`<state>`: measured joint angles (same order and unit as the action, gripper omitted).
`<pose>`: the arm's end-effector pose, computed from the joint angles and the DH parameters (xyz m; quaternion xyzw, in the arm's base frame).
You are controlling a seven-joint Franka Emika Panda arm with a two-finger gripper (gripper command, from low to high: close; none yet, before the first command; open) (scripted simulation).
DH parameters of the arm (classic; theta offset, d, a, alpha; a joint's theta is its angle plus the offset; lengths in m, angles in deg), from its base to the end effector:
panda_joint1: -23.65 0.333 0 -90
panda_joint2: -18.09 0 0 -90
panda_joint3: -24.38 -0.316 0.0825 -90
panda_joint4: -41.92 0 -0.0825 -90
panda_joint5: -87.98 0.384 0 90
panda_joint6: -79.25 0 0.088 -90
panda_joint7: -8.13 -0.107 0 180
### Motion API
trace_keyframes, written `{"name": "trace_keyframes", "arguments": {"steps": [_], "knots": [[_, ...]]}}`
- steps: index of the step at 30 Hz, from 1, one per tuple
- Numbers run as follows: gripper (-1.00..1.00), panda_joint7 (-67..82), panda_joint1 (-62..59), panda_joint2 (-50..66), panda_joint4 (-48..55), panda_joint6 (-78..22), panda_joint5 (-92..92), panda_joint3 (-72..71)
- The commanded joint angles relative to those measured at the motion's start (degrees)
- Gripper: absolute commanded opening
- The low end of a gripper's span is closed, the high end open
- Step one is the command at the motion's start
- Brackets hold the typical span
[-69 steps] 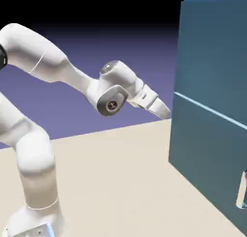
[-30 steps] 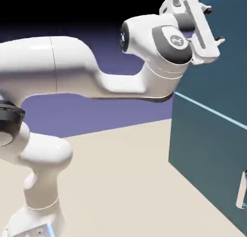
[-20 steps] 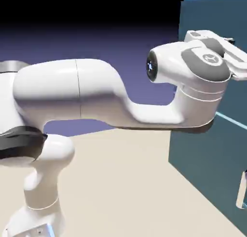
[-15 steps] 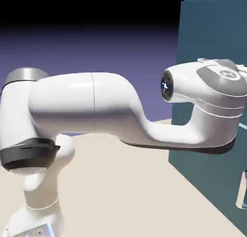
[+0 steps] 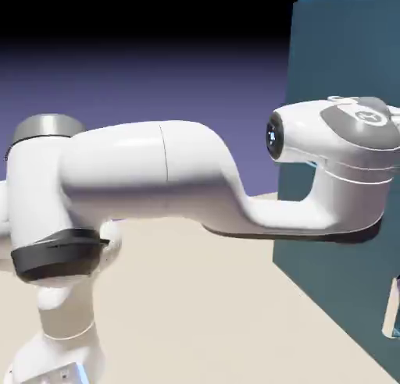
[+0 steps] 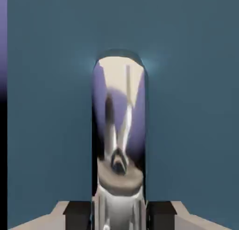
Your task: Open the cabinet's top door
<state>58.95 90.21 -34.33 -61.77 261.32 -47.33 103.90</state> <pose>0.4665 -0.2800 0.5966 0.2949 0.6429 0.2468 0.6624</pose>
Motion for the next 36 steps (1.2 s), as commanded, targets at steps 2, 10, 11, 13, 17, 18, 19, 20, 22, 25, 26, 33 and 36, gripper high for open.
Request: {"name": "trace_keyframes", "arguments": {"steps": [2, 10, 11, 13, 17, 18, 19, 20, 22, 25, 26, 33, 36], "knots": [[-1.00, -1.01, -4.14, -0.98, -4.14, -2.95, -1.08, -3.44], [-1.00, -4.79, -20.74, -3.92, -19.89, -13.51, -1.80, -16.09], [-1.00, -5.13, -22.82, -4.27, -21.75, -14.68, -1.49, -17.66], [-1.00, -5.68, -26.97, -5.03, -25.42, -16.96, -0.61, -20.85], [-1.00, -6.20, -35.28, -6.95, -32.60, -21.35, 2.25, -27.52], [-1.00, -6.20, -37.35, -7.56, -34.38, -22.43, 3.22, -29.27], [-1.00, -6.14, -39.43, -8.22, -36.16, -23.51, 4.30, -31.07], [-1.00, -6.02, -41.50, -8.95, -37.94, -24.59, 5.50, -32.92], [-1.00, -5.58, -45.65, -10.65, -41.53, -26.81, 8.31, -36.81], [-1.00, -4.39, -51.61, -13.83, -46.81, -30.21, 13.58, -43.02], [-1.00, -3.86, -53.39, -15.01, -48.45, -31.34, 15.54, -45.09], [-1.00, 1.04, -62.13, -24.36, -57.86, -39.73, 31.34, -59.62], [-1.00, 3.23, -63.72, -28.30, -60.58, -43.84, 38.51, -65.85]]}}
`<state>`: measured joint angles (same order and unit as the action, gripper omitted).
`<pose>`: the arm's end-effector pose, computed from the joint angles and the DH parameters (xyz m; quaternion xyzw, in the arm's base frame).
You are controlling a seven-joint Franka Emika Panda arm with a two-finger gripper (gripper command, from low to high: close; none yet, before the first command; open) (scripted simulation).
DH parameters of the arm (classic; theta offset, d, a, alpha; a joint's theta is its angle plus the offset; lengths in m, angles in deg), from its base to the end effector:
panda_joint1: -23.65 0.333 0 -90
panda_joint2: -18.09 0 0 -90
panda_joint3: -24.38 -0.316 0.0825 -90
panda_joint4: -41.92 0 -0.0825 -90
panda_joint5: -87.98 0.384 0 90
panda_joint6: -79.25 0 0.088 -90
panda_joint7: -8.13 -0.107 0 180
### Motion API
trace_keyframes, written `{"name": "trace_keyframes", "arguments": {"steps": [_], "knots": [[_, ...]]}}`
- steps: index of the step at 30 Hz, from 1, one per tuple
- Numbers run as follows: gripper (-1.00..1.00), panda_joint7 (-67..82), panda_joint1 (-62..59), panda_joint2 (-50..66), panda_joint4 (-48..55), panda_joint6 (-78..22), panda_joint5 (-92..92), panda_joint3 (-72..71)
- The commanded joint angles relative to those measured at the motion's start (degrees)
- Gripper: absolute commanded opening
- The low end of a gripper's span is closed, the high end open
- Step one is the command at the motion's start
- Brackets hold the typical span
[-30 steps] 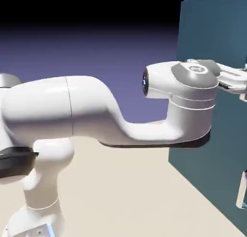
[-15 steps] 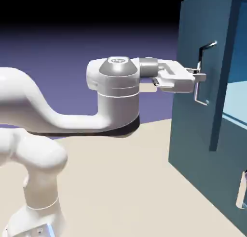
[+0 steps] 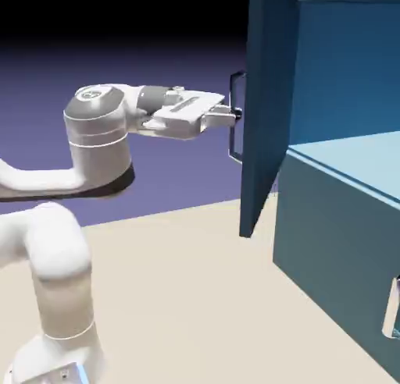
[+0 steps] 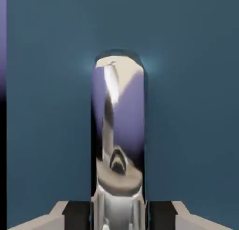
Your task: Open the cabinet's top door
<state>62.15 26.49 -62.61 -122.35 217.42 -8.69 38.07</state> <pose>0.2133 -0.0671 0.5968 0.4892 0.5116 0.0173 0.7062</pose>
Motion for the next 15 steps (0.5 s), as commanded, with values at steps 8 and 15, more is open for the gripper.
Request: {"name": "trace_keyframes", "arguments": {"steps": [8, 15], "knots": [[-1.00, 3.89, 0.03, -7.18, -3.23, -11.85, 17.39, -16.63], [-1.00, 4.92, 1.27, -8.60, -1.82, -22.69, 30.68, -31.16]]}}
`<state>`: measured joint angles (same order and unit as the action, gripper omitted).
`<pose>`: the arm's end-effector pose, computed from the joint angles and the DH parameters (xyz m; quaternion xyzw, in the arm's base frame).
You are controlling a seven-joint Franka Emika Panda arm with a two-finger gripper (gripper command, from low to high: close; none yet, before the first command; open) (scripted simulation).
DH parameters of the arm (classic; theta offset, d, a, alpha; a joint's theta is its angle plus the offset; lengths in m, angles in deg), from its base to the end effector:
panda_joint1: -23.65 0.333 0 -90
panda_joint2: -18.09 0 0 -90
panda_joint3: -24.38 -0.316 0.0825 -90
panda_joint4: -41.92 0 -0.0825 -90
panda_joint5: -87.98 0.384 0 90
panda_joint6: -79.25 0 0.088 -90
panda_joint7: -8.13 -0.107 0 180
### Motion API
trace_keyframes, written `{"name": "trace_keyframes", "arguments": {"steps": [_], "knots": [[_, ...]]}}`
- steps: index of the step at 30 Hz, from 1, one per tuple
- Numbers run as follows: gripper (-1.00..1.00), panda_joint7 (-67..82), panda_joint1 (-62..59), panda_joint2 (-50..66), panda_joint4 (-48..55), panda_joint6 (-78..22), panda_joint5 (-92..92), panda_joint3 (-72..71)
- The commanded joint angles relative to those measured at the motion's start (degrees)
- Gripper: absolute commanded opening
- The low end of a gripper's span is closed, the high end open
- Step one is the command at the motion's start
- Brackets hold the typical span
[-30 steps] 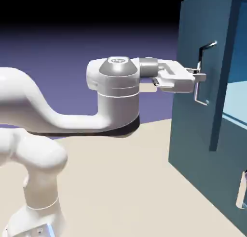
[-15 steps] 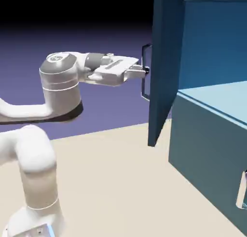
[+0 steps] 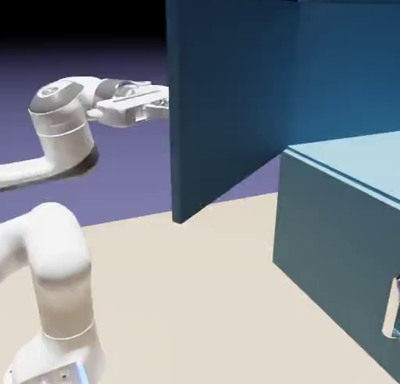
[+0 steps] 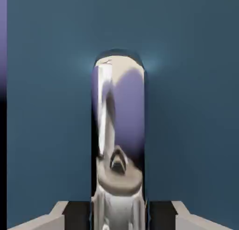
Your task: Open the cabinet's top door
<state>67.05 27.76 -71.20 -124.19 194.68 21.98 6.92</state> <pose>0.1654 0.0392 0.5967 0.5440 0.4520 -0.0650 0.7039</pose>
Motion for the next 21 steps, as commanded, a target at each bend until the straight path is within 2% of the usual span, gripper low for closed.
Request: {"name": "trace_keyframes", "arguments": {"steps": [1, 10, 21], "knots": [[-1.00, 0.03, 0.05, 0.14, 0.54, -1.53, 1.80, -2.09], [-1.00, -0.63, -3.48, 4.66, 9.72, -17.06, 17.22, -20.78], [-1.00, -0.18, -20.47, 11.48, 31.76, -37.40, 30.60, -39.61]]}}
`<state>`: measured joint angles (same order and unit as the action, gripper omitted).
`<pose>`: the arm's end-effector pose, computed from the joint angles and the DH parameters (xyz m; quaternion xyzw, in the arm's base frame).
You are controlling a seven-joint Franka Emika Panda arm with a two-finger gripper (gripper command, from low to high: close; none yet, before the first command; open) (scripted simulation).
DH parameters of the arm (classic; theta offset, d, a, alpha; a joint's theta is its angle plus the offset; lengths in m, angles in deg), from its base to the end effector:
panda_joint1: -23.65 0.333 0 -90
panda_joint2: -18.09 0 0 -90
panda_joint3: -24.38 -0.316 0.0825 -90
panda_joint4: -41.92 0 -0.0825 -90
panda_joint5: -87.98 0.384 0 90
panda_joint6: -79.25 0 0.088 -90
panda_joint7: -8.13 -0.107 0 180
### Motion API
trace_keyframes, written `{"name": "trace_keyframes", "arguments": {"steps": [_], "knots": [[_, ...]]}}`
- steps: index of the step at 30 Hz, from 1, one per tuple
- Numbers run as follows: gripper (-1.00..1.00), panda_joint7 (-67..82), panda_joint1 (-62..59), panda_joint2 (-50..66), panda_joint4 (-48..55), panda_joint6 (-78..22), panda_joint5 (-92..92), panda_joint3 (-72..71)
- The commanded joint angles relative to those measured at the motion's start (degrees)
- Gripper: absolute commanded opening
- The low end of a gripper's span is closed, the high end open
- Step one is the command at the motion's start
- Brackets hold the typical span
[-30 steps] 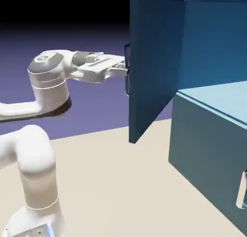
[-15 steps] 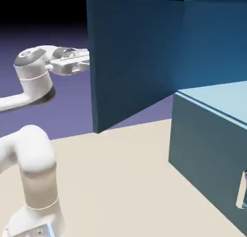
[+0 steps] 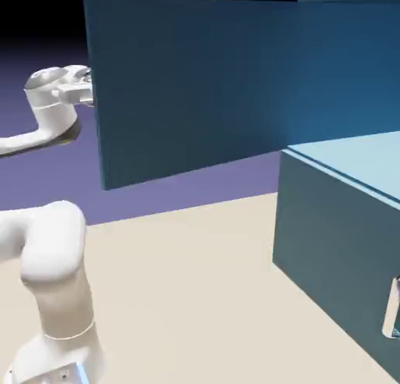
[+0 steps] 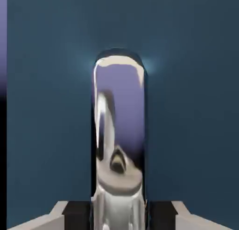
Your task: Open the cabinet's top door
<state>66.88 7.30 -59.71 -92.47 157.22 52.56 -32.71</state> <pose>0.1457 0.2582 0.5965 0.6288 0.3231 -0.2168 0.6732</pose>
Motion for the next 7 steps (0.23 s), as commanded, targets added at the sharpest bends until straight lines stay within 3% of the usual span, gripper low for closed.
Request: {"name": "trace_keyframes", "arguments": {"steps": [1, 7], "knots": [[-1.00, 0.21, -1.77, 0.32, 2.12, -1.53, 0.73, -1.16], [-1.00, 1.83, -11.63, 1.41, 13.71, -9.91, 3.68, -6.70]]}}
